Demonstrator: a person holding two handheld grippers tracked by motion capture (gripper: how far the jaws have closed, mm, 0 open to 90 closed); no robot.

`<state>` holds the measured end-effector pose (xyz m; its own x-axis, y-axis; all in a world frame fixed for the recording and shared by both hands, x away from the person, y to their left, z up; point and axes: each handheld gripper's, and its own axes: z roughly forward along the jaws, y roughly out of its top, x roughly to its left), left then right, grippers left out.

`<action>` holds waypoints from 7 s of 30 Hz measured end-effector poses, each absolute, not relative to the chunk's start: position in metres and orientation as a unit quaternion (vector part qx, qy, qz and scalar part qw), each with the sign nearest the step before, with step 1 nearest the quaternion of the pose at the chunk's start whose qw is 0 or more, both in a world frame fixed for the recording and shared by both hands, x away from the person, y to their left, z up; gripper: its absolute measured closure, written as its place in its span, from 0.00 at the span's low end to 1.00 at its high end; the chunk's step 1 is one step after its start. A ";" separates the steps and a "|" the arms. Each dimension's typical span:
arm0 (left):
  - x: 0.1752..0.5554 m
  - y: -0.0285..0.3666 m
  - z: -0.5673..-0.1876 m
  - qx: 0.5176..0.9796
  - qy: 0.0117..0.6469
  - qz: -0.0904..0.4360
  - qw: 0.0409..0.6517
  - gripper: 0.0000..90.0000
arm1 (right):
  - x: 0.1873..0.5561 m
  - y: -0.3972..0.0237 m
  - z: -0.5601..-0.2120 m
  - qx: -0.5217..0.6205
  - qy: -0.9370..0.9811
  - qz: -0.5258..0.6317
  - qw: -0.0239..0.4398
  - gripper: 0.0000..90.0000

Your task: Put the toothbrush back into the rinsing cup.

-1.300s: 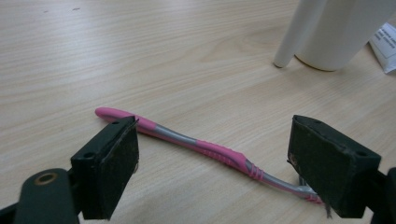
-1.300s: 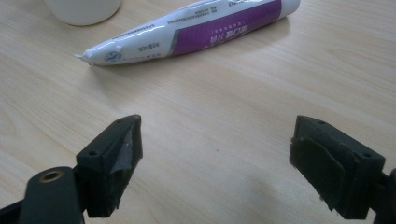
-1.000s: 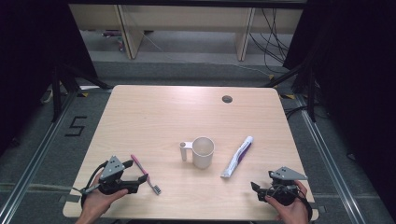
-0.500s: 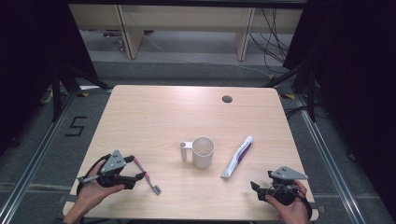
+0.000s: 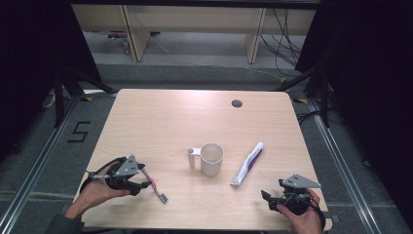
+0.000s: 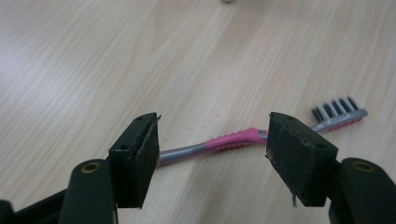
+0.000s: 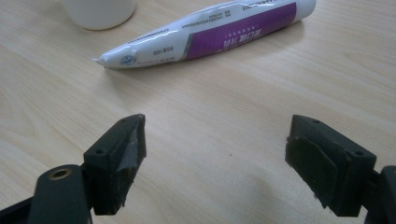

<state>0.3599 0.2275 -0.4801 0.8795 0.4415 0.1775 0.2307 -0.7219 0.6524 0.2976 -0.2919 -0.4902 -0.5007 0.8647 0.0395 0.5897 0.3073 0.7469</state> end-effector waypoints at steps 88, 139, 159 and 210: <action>0.375 0.179 -0.474 0.978 0.181 0.033 0.096 0.92 | 0.298 -0.290 -0.492 0.452 0.788 0.381 0.172 0.27; 0.367 0.194 -0.437 0.736 0.285 0.218 0.574 0.92 | 0.300 -0.292 -0.492 0.462 0.783 0.379 0.171 0.27; 0.381 0.163 -0.421 0.698 0.263 0.233 0.624 0.92 | 0.299 -0.293 -0.492 0.459 0.782 0.385 0.173 0.27; 0.394 0.121 -0.468 0.722 0.258 0.207 0.608 0.91 | 0.297 -0.290 -0.491 0.465 0.782 0.383 0.159 0.27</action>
<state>0.3942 0.1206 -0.4677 0.7804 0.6251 -0.0145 0.1208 -0.1280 0.9844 0.2970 -0.2903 -0.4908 -0.5164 0.8496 0.1071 0.6062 0.2744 0.7465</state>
